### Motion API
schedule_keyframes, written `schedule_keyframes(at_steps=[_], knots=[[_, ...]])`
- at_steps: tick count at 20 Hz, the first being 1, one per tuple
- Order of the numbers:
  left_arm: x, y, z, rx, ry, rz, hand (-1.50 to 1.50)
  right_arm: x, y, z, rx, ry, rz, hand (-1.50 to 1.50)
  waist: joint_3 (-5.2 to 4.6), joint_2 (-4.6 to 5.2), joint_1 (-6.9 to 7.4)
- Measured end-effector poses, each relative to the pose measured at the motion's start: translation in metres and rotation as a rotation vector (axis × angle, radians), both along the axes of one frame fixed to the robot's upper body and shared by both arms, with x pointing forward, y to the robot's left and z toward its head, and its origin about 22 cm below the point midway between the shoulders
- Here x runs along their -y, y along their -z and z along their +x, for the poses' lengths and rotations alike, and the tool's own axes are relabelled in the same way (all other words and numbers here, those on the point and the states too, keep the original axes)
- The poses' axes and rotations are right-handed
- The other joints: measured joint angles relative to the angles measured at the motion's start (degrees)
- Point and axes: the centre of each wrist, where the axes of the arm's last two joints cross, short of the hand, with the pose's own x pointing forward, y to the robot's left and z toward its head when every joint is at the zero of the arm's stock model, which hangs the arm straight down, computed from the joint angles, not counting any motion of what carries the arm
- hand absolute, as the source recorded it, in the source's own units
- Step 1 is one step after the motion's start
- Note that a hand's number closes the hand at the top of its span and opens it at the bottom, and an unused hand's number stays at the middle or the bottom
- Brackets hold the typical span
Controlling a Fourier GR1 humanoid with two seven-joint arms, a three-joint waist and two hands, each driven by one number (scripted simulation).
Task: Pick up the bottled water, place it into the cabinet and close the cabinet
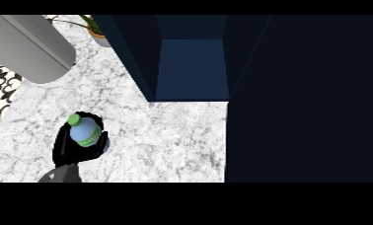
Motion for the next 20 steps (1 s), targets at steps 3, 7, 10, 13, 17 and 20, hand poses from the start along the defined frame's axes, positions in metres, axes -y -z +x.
schedule_keyframes(at_steps=[3, 7, 10, 13, 17, 20], knots=[[0.014, -0.012, 0.012, 0.015, 0.021, 0.013, 1.5, 0.0, -0.001, 0.002, -0.003, 0.004, 0.001, -1.5, 0.02, -0.03, 0.15], [0.045, -0.025, 0.023, 0.034, 0.054, 0.015, 1.5, 0.005, -0.003, 0.001, -0.001, 0.006, -0.014, -1.5, 0.05, -0.1, 0.15], [0.068, -0.044, 0.034, 0.036, 0.079, 0.016, 1.5, 0.008, -0.003, -0.003, -0.004, -0.003, -0.018, -1.5, 0.06, -0.23, 0.0], [0.09, -0.062, 0.043, 0.049, 0.085, 0.029, 1.5, 0.008, -0.003, -0.003, -0.005, -0.004, -0.012, -1.5, 0.04, -0.19, -0.08], [0.122, -0.086, 0.055, 0.059, 0.084, 0.053, 1.5, 0.008, -0.002, -0.004, 0.004, -0.005, 0.002, -1.5, 0.02, -0.12, -0.33], [0.147, -0.099, 0.062, 0.064, 0.075, 0.064, 1.5, 0.012, -0.006, -0.003, 0.003, -0.01, -0.018, -1.5, 0.0, -0.01, -0.59]])
